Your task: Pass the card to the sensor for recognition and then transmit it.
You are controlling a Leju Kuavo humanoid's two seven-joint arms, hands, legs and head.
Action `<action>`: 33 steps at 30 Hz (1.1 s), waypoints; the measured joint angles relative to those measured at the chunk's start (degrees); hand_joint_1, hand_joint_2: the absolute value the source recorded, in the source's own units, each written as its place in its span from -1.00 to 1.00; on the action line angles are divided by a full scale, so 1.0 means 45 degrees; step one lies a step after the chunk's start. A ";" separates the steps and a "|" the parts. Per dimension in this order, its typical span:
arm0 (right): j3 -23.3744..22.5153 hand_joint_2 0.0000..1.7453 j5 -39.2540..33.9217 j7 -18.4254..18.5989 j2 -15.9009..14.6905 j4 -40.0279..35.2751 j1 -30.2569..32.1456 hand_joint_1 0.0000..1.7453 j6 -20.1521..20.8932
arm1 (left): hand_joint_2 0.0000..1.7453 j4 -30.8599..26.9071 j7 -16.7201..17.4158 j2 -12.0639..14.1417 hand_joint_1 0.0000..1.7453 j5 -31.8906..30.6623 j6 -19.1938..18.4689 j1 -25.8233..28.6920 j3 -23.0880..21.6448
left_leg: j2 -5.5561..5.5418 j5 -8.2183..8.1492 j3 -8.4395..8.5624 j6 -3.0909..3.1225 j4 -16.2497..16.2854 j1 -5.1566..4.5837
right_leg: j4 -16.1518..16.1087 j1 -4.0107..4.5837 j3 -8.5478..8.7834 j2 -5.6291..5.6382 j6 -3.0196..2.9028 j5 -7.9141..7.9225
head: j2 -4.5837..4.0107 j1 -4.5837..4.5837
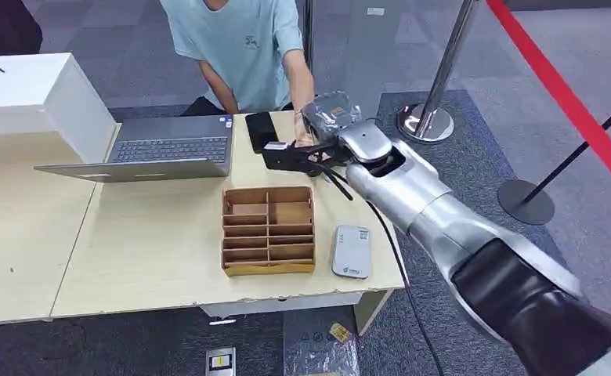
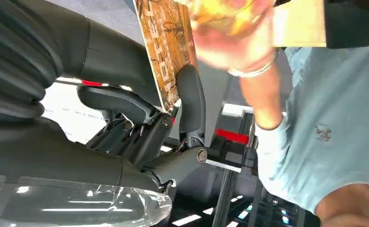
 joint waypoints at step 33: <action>-0.0379 1.00 0.0297 0.0728 -0.0438 -0.2199 0.0787 -1.00 -0.0292 | 1.00 0.0000 -0.0088 -0.0180 -1.00 -0.0063 0.0024 0.0049 0.0000 | 0.0001 -0.0001 0.0001 0.0000 0.0004 0.0000 | -0.0008 0.0000 -0.0011 0.0000 0.0000 0.0000 | 0.0000 0.0000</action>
